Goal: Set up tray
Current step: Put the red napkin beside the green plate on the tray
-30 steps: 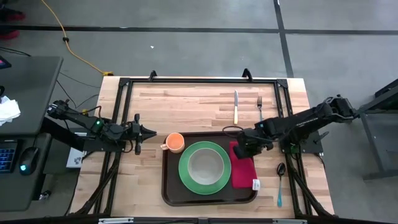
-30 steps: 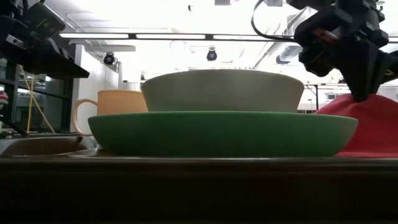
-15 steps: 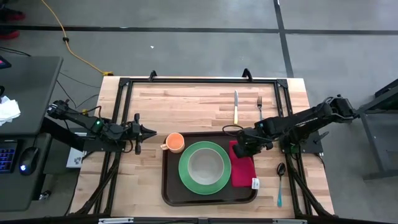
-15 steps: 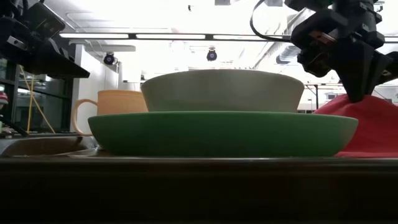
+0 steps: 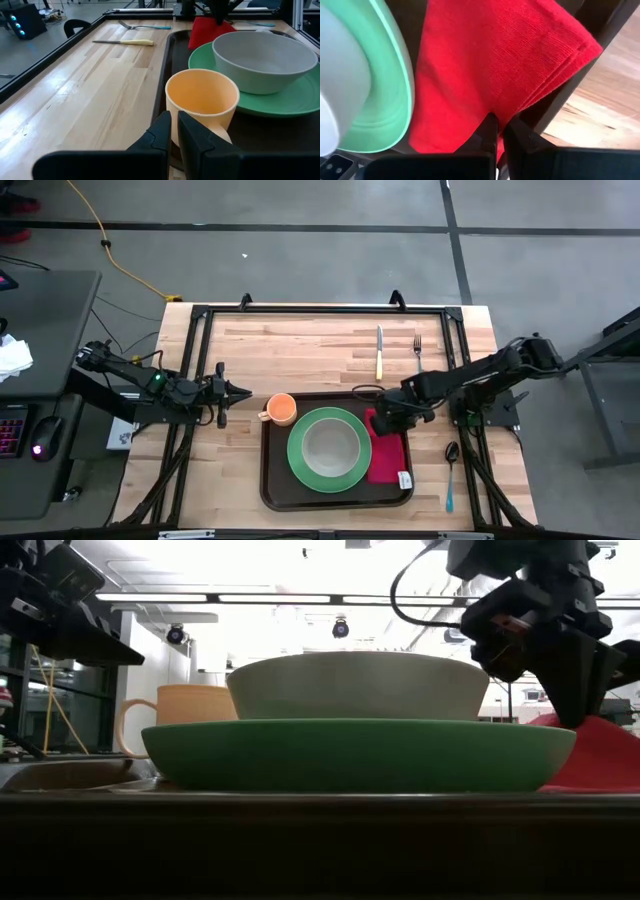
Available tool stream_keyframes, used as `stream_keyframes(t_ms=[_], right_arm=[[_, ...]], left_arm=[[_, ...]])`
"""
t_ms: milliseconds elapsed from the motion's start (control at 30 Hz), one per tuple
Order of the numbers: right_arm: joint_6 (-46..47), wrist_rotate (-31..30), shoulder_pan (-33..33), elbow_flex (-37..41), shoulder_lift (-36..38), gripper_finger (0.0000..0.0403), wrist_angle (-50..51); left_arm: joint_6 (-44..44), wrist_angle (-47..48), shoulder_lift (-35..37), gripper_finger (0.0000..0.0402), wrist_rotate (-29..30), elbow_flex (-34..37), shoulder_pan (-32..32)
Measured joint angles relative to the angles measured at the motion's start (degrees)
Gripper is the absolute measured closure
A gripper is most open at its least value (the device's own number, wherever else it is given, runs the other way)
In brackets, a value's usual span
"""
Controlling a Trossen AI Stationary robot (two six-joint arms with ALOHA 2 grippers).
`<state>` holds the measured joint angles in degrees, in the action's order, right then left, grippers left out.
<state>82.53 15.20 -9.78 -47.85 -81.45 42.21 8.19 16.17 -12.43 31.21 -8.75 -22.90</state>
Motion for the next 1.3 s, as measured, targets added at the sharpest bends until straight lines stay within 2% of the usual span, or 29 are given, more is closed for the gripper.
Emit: stream_keyframes(t_ms=[400,700,1300], right_arm=[[-2.4,-0.8,0.8,0.0,0.1,0.0403,1.6],[-7.4,1.4,1.2,0.0,-4.1,0.0403,-0.1],[-12.6,0.3,1.9,0.0,-4.2,0.0402,-0.1]], left_arm=[[0.0,0.0,0.0,0.0339,-0.1,0.0,0.0],[0.0,-0.2,0.0,0.0339,-0.2,0.0,0.0],[1.0,-0.2,0.0,0.0339,-0.4,0.0,0.0]])
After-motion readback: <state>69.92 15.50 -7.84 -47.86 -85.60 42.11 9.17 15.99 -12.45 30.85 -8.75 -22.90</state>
